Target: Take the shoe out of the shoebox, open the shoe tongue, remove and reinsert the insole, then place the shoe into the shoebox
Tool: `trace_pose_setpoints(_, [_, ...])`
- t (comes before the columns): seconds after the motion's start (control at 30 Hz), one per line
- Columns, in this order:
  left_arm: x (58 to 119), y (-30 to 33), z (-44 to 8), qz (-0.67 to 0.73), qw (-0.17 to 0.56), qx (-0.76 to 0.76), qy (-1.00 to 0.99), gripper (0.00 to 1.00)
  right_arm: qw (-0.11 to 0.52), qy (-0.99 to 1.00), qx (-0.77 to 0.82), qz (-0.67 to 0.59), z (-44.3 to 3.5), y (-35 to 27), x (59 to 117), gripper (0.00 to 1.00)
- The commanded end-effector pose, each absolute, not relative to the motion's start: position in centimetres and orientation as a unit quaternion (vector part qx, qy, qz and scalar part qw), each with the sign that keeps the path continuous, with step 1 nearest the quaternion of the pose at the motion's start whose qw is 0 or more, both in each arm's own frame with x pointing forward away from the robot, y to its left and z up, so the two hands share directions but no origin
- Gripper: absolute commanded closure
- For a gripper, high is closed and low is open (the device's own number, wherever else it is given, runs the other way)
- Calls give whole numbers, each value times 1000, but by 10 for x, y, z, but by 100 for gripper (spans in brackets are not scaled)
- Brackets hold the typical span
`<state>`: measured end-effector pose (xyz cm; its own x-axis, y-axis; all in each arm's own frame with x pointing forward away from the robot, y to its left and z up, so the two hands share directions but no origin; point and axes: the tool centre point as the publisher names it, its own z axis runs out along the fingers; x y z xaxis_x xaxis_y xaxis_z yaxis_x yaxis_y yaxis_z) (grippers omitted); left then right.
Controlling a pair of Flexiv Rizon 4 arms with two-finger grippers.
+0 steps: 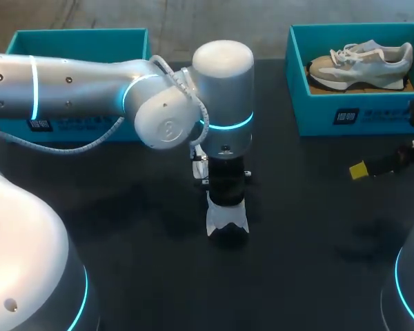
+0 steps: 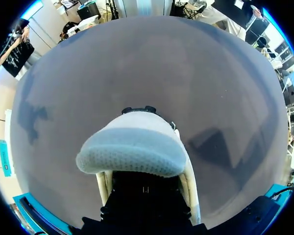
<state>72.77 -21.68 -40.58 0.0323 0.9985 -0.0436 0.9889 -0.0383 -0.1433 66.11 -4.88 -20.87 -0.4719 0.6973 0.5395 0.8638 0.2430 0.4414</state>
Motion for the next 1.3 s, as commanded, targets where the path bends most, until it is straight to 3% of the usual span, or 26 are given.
trace_pose_setpoints(0.03, [729, -216, -402, 46, 25, -716, -696, 100, 115, -780, -501, -357, -209, -48, 660, 0])
trace_pose_setpoints(0.57, [763, -204, -357, -126, -149, -691, -696, 100, 115, -780, -501, -357, -209, -48, 660, 0])
trace_pose_setpoints(1.07, [797, -203, -350, -161, -182, -684, -688, 100, 115, -780, -501, -357, -209, -48, 660, 0])
trace_pose_setpoints(1.1, [797, -203, -349, -162, -183, -682, -690, 91, 115, -780, -501, -357, -209, -48, 660, 0])
trace_pose_setpoints(1.13, [797, -203, -349, -161, -183, -680, -692, 67, 115, -780, -501, -357, -209, -48, 660, 0])
trace_pose_setpoints(1.17, [797, -203, -349, -160, -182, -679, -693, 51, 115, -780, -501, -357, -209, -48, 660, 0])
trace_pose_setpoints(1.2, [797, -202, -349, -158, -181, -679, -694, 16, 115, -780, -501, -357, -209, -48, 660, 0])
trace_pose_setpoints(1.23, [796, -202, -349, -158, -181, -679, -694, 0, 115, -780, -501, -357, -209, -48, 660, 0])
trace_pose_setpoints(1.3, [795, -201, -349, -153, -177, -678, -696, 0, 115, -780, -501, -357, -209, -48, 660, 0])
